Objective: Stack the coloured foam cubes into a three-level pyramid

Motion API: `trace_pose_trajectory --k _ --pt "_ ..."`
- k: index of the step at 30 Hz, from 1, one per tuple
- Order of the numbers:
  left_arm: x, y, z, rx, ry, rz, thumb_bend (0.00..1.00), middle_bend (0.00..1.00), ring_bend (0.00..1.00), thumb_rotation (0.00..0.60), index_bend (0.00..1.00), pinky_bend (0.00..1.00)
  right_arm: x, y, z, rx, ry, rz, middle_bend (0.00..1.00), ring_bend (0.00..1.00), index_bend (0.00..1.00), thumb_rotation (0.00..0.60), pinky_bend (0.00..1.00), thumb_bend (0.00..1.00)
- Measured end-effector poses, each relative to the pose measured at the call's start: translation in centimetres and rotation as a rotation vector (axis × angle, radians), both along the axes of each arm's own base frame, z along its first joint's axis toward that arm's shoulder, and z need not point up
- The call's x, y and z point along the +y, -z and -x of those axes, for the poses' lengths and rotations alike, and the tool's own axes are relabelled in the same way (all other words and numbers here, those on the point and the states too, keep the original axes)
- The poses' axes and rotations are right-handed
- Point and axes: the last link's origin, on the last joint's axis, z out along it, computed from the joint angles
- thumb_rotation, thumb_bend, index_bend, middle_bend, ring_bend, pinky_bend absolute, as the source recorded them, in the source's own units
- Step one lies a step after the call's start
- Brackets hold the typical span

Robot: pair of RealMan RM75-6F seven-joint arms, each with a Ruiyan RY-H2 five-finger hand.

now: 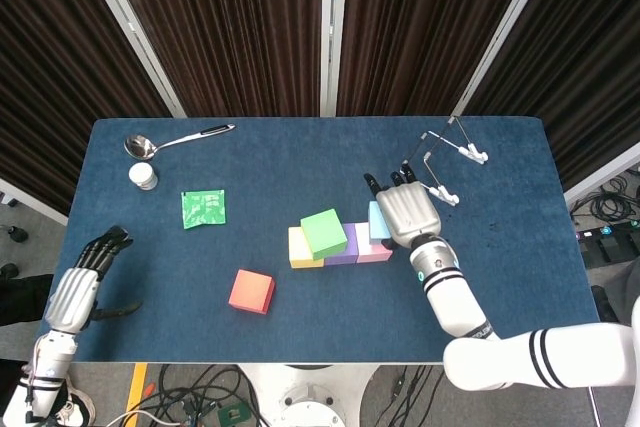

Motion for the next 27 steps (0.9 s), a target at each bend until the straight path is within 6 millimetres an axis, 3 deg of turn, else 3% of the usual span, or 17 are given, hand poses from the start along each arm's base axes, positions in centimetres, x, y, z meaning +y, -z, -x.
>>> trace_pose_trajectory --k 27 --pt "-0.2 0.0 0.3 -0.003 -0.011 0.001 0.00 0.09 0.00 0.600 0.15 0.08 0.1 2.7 0.2 -0.076 0.035 -0.027 0.65 0.15 0.00 0.600 0.00 0.15"
